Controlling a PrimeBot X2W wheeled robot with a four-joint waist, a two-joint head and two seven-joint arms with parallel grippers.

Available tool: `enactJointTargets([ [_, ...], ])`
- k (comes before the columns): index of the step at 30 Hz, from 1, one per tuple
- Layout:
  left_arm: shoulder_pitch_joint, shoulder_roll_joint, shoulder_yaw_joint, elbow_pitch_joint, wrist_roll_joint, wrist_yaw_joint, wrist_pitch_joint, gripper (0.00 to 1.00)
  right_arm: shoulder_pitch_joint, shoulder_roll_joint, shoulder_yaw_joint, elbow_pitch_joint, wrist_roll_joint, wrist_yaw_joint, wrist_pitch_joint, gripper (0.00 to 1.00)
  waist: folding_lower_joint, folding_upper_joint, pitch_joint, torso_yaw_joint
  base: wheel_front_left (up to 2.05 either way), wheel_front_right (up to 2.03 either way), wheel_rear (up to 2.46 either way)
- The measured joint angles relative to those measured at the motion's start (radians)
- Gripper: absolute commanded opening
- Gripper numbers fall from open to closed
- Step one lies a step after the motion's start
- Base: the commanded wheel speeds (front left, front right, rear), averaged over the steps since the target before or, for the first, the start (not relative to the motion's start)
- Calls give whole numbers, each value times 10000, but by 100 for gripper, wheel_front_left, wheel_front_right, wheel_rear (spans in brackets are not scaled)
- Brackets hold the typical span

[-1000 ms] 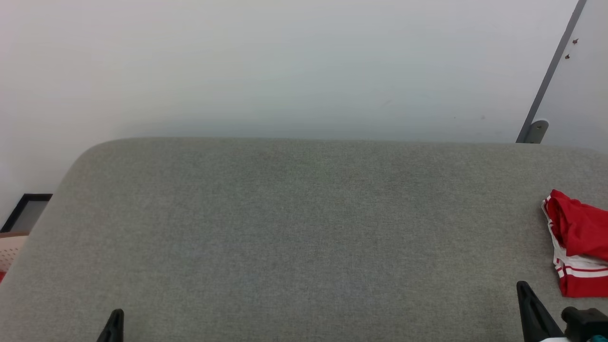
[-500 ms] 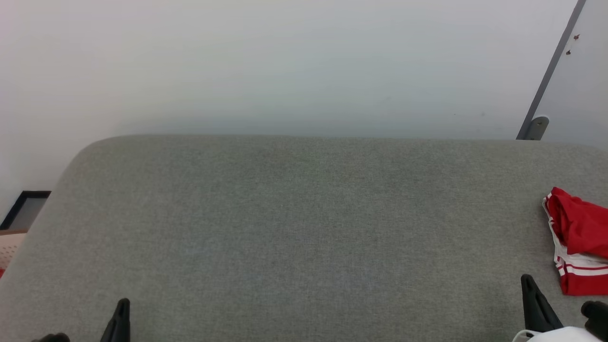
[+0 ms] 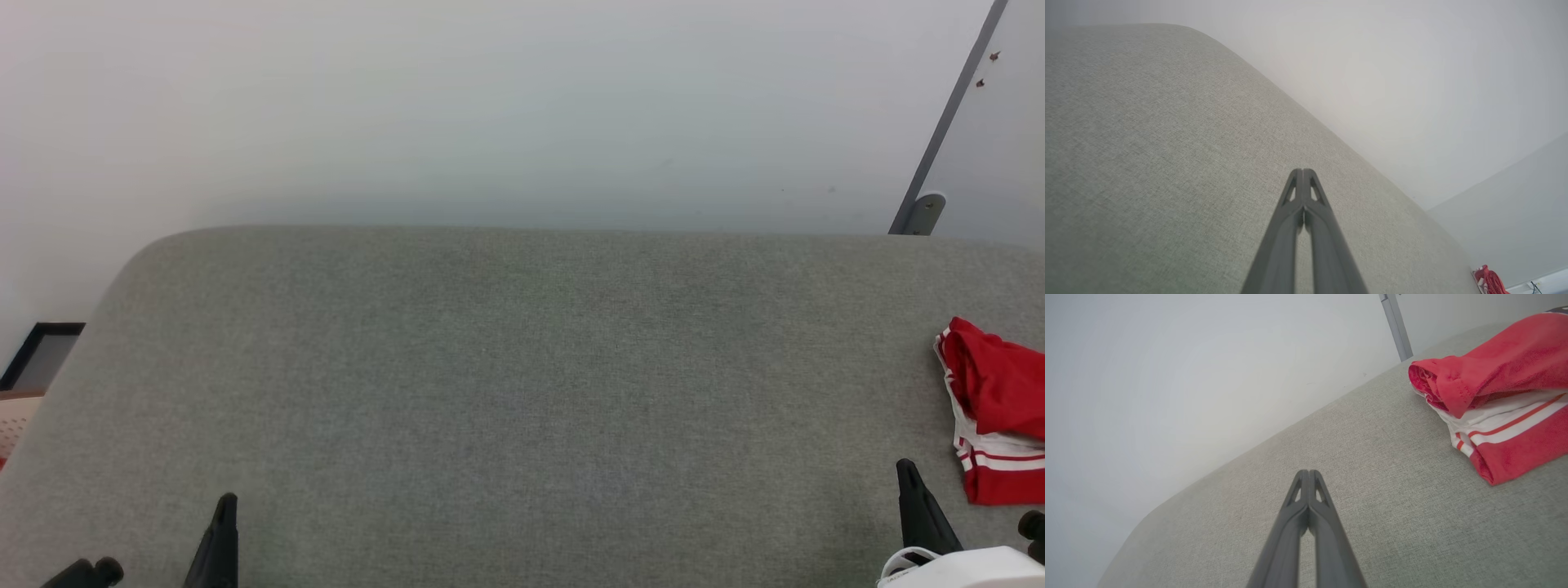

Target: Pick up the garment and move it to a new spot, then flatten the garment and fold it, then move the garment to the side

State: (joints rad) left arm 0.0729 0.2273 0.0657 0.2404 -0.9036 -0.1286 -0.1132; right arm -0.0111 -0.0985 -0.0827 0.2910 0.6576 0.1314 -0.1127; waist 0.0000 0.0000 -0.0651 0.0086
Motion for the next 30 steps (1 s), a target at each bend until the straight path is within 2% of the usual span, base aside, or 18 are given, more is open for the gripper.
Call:
enactJointTargets([
  [30,-736,-709,201,15,-2917,0,955,0,-395,188,-111,-192,3946,0,949,0,0,0,218,-27,0,0,0],
])
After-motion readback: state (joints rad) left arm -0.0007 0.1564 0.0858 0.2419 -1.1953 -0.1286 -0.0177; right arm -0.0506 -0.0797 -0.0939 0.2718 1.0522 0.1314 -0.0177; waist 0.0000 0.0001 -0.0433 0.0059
